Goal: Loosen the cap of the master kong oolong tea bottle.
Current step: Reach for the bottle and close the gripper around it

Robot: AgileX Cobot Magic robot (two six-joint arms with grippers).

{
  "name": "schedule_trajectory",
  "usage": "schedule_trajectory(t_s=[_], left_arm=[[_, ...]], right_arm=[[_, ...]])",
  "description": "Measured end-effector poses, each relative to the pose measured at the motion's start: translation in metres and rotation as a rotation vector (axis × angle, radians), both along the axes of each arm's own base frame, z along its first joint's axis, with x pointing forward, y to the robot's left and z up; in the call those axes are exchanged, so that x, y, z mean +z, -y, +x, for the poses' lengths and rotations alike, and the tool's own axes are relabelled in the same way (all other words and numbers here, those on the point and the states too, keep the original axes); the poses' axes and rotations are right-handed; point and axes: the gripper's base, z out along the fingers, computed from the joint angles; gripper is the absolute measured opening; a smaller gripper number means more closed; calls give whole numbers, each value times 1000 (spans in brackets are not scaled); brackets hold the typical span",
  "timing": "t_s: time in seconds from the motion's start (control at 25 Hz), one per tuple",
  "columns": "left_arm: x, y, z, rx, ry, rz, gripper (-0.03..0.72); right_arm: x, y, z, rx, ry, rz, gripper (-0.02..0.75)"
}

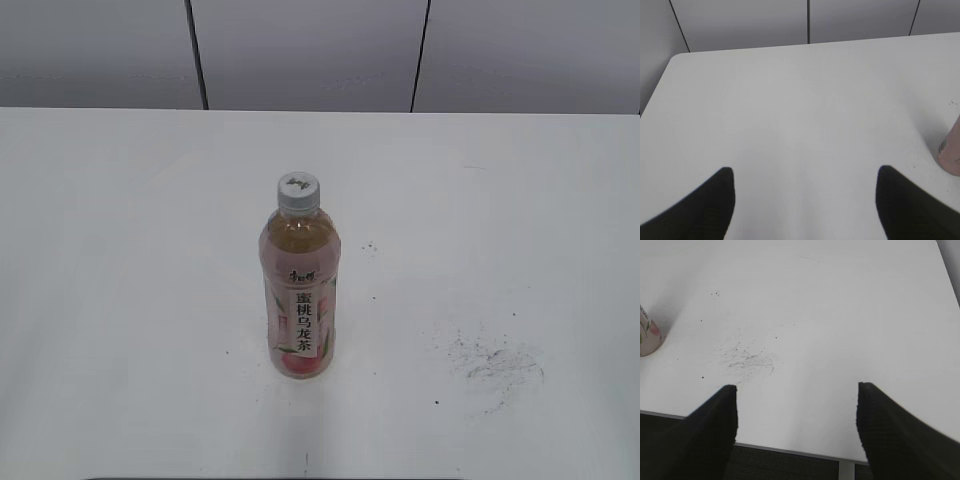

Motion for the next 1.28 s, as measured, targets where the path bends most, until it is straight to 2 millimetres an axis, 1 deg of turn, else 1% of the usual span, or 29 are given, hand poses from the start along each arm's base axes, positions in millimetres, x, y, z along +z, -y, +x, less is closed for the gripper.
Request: schedule_trajectory(t_s=[1.28], left_arm=[[1, 0, 0, 0, 5, 0, 519]], right_arm=[[0, 0, 0, 0, 0, 0, 556]])
